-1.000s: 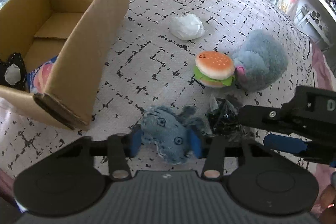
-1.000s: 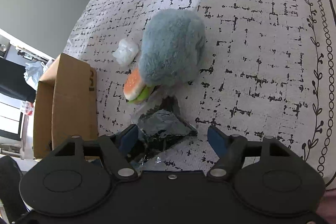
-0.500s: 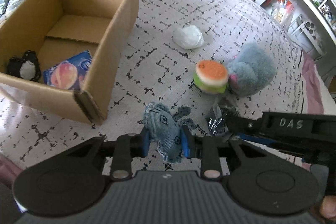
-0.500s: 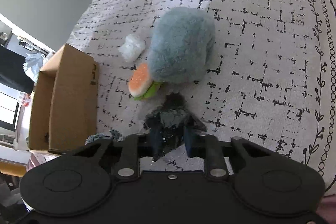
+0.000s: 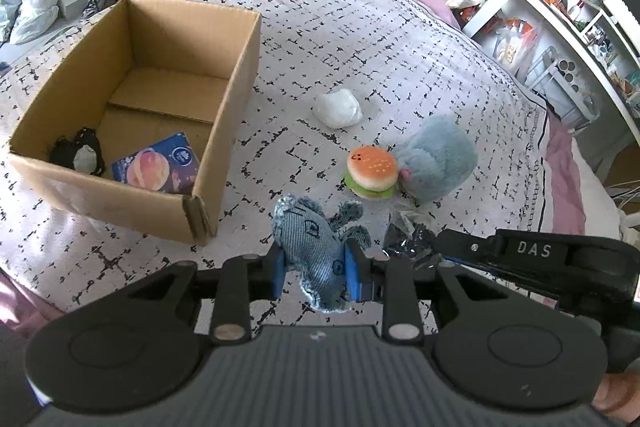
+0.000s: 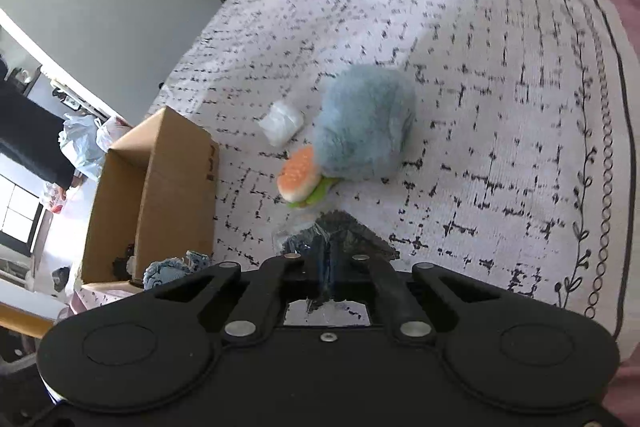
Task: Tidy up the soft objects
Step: 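Carry denim plush and black bag over the cardboard box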
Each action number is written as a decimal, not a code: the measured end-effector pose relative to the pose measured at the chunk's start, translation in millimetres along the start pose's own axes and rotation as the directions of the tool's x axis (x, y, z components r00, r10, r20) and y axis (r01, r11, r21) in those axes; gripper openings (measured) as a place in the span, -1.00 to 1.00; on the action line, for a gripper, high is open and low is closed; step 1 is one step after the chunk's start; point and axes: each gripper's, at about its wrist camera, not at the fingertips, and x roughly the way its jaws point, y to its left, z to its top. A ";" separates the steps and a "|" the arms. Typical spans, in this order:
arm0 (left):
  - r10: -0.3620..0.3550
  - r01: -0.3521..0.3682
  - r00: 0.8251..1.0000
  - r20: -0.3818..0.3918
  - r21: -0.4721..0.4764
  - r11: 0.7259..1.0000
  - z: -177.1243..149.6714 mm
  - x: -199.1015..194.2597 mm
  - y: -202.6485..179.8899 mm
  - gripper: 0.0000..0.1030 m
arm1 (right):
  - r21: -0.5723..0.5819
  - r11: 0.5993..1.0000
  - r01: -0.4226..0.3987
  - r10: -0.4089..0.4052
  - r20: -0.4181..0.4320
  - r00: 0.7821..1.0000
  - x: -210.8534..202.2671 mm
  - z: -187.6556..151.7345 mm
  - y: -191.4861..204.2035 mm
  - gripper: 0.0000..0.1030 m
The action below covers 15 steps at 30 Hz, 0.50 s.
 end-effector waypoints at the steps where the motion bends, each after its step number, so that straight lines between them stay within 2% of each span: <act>1: -0.002 0.002 1.000 0.005 0.003 1.000 0.8 -2.9 -0.4 -0.44 | -0.006 1.000 0.003 -0.003 0.006 1.000 -2.9 0.3 1.8 -0.98; 15: -0.041 0.039 0.998 0.050 0.040 0.998 17.1 -31.5 -3.0 -0.44 | -0.051 0.999 -0.004 0.008 0.089 0.996 -39.4 10.3 30.3 -0.99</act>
